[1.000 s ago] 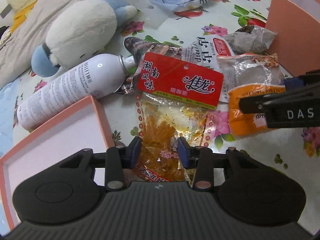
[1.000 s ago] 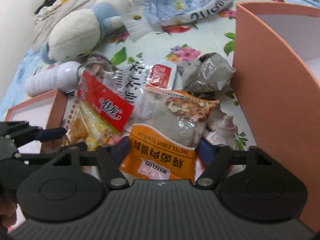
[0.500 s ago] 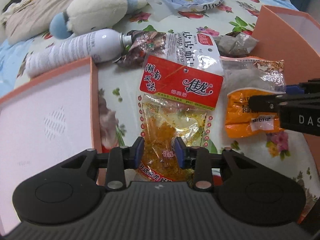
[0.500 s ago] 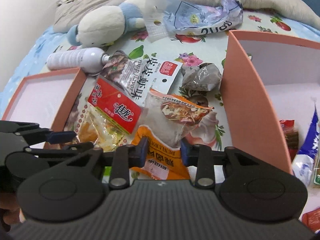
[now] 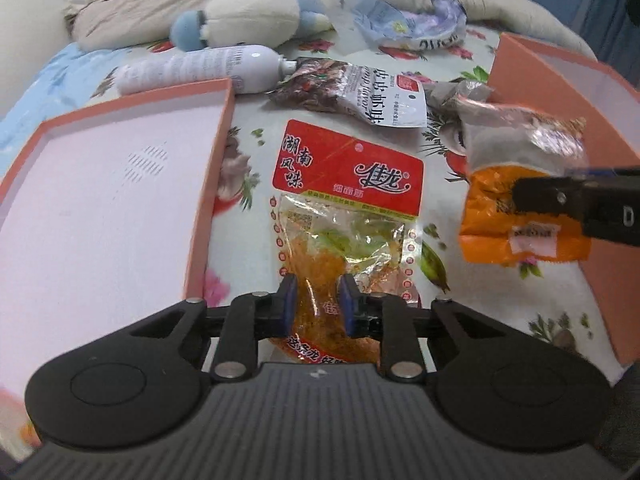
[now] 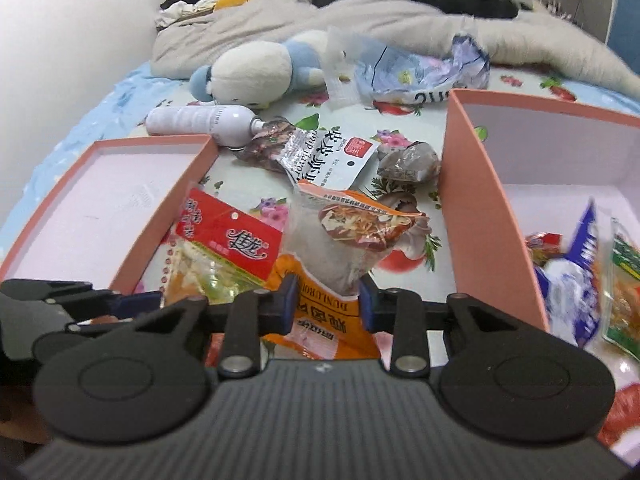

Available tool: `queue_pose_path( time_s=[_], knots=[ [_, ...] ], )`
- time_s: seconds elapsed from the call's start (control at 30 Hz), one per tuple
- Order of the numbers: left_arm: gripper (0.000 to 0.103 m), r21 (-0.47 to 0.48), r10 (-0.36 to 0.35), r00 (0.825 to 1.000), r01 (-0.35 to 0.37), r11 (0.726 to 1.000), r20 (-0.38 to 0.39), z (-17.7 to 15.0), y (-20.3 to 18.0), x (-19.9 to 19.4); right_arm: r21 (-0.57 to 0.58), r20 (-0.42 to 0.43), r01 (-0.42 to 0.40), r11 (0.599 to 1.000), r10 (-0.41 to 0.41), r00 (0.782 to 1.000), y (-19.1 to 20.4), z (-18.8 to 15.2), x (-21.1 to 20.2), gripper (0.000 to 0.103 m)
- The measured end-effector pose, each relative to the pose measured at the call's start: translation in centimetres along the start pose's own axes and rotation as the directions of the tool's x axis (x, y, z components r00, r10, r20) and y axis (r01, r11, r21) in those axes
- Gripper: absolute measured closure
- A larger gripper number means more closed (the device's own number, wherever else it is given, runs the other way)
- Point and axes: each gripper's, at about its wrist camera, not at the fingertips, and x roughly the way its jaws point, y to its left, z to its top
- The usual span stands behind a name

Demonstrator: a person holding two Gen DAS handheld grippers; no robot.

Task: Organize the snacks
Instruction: 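Lift the candy bag with the left tool while the right tool lifts the orange-grey bag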

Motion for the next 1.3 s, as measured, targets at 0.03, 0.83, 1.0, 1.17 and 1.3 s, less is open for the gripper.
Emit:
queue_pose_path(
  time_s=[0.03,0.83,1.0,1.17,1.3],
  knots=[
    [0.080,-0.014,0.002,1.000,-0.002,1.000,0.003,-0.4,0.0,-0.7,0.008,0.002,-0.001,1.000,0.001,1.000,0.1,-0.4,-0.8,0.069],
    [0.083,-0.139,-0.065,0.980,0.092,0.986,0.189,-6.9,-5.9,-18.4,0.025,0.173,0.063,0.998,-0.066,0.983,-2.0,-7.3,-18.5,0.069],
    [0.083,-0.108,-0.105,0.967,0.133,0.985,0.233,-7.8,-7.4,-20.8,0.053,0.171,0.093,0.994,-0.101,0.980,-3.1,-9.0,-21.1,0.069],
    [0.083,-0.115,-0.157,0.948,0.195,0.974,0.276,-7.4,-8.3,-22.6,0.081,0.182,0.136,0.987,-0.149,0.972,-4.3,-9.6,-22.4,0.069],
    [0.083,-0.104,-0.208,0.937,0.245,0.964,0.280,-6.5,-9.5,-22.9,0.119,0.201,0.171,0.978,-0.192,0.961,-5.5,-10.1,-23.2,0.069]
  ],
)
